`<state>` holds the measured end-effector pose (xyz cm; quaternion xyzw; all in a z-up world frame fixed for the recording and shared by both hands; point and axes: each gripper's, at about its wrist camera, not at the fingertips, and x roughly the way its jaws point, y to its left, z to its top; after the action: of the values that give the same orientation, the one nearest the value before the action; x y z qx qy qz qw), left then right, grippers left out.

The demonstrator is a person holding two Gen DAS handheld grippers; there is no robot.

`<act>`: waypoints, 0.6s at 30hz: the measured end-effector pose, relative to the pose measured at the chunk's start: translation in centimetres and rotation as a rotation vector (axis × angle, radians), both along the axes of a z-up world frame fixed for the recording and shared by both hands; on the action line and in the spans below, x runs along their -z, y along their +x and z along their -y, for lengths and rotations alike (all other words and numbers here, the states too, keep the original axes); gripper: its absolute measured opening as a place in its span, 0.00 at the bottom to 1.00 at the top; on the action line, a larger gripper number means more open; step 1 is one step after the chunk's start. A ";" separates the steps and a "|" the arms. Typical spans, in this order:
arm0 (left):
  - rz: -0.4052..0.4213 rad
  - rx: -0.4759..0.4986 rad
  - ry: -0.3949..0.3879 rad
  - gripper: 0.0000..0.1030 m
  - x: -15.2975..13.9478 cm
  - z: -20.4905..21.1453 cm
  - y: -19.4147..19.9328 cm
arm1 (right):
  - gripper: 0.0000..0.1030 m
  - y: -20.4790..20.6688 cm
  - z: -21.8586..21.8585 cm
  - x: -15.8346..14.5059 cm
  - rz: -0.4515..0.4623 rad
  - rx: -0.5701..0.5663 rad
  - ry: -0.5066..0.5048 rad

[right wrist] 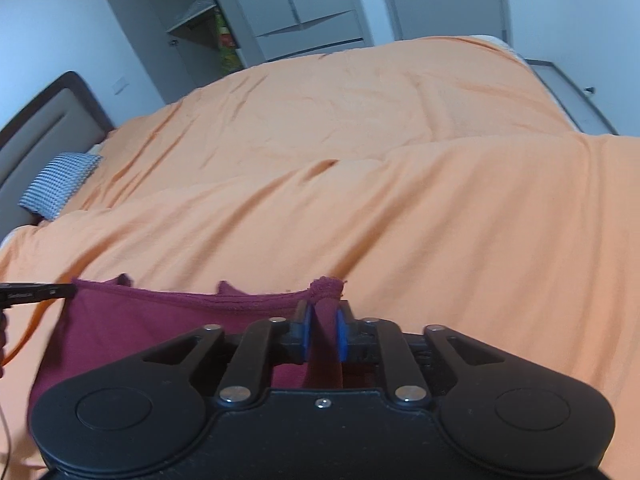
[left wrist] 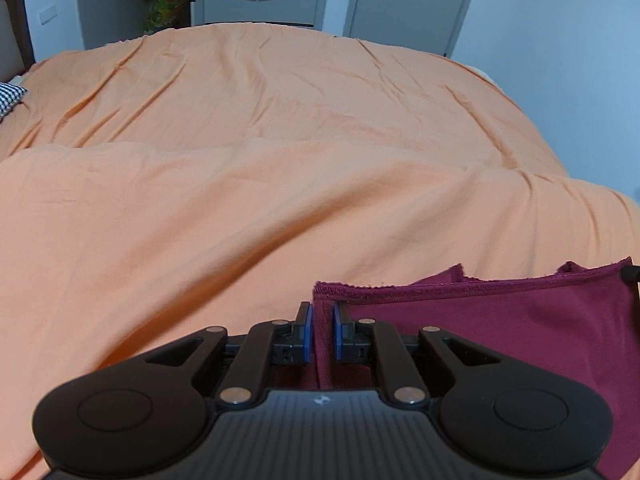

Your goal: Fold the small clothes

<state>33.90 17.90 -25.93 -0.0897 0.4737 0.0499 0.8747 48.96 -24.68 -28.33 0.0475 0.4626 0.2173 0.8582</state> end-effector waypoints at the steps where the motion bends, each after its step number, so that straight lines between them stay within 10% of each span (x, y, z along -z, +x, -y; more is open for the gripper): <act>1: 0.011 -0.014 0.011 0.25 -0.3 -0.1 -0.1 | 0.26 -0.1 0.1 0.0 0.011 0.021 -0.024; 4: 0.062 -0.056 0.020 0.46 -1.5 -0.5 -0.6 | 0.33 -0.4 1.2 -0.4 0.062 0.093 -0.068; 13: 0.156 -0.161 -0.124 0.53 -4.4 -3.1 -8.2 | 0.50 -5.4 6.0 -2.7 0.048 0.155 0.150; 18: 0.063 -0.084 -0.169 0.53 -2.4 -0.6 -16.4 | 0.54 -13.1 7.2 -2.9 -0.017 0.074 0.260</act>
<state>17.49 18.47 -23.54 -0.1844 0.4443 0.0436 0.8756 35.89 -31.90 -25.41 0.1774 0.4357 0.2432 0.8482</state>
